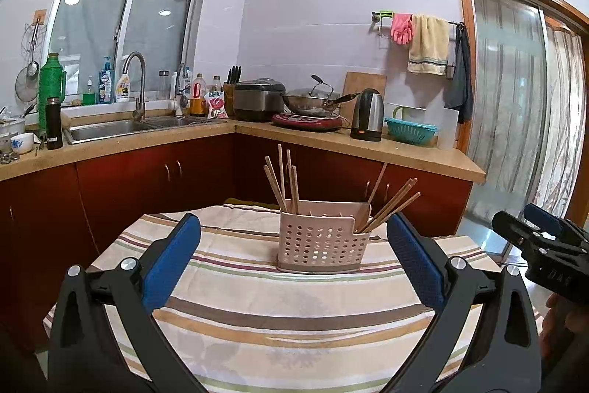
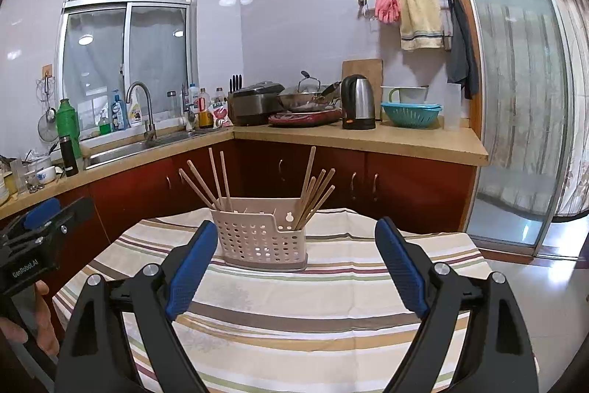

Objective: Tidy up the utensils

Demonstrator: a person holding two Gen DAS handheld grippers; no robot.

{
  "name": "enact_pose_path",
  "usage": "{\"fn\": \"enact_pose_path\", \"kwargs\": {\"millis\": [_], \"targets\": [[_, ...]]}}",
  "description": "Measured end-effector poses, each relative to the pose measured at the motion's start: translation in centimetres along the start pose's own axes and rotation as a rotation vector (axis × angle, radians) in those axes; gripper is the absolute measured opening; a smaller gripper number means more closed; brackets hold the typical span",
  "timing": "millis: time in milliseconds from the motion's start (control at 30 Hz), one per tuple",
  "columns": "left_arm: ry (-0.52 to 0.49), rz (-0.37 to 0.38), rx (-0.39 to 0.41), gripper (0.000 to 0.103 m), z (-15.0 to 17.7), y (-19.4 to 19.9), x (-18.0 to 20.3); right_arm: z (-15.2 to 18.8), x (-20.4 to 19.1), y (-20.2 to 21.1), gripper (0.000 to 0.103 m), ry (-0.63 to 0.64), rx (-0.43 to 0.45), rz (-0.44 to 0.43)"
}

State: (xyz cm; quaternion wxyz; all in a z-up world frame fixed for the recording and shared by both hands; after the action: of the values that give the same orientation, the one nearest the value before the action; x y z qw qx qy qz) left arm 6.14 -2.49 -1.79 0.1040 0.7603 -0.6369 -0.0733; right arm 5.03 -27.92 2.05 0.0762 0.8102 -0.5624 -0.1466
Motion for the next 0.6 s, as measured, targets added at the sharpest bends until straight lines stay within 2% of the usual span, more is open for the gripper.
{"fn": "enact_pose_path", "kwargs": {"millis": [600], "targets": [[0.0,0.0,0.001,0.099,0.12,0.79,-0.15,0.36,-0.48,0.38,0.085,0.008,0.009,0.003]]}}
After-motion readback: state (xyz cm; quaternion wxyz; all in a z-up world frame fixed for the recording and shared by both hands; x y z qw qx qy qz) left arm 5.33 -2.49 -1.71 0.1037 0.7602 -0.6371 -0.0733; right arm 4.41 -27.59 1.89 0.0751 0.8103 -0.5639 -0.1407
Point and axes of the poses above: each gripper's, at about its wrist camera, not at the fingertips, and y roughly against the way its jaws point, x to its right, z to its underside, the point moved 2 cm from there along -y, roughly the way its jaws point, and after that the axes turned 15 degrees about -z, right-handed, at the moved point
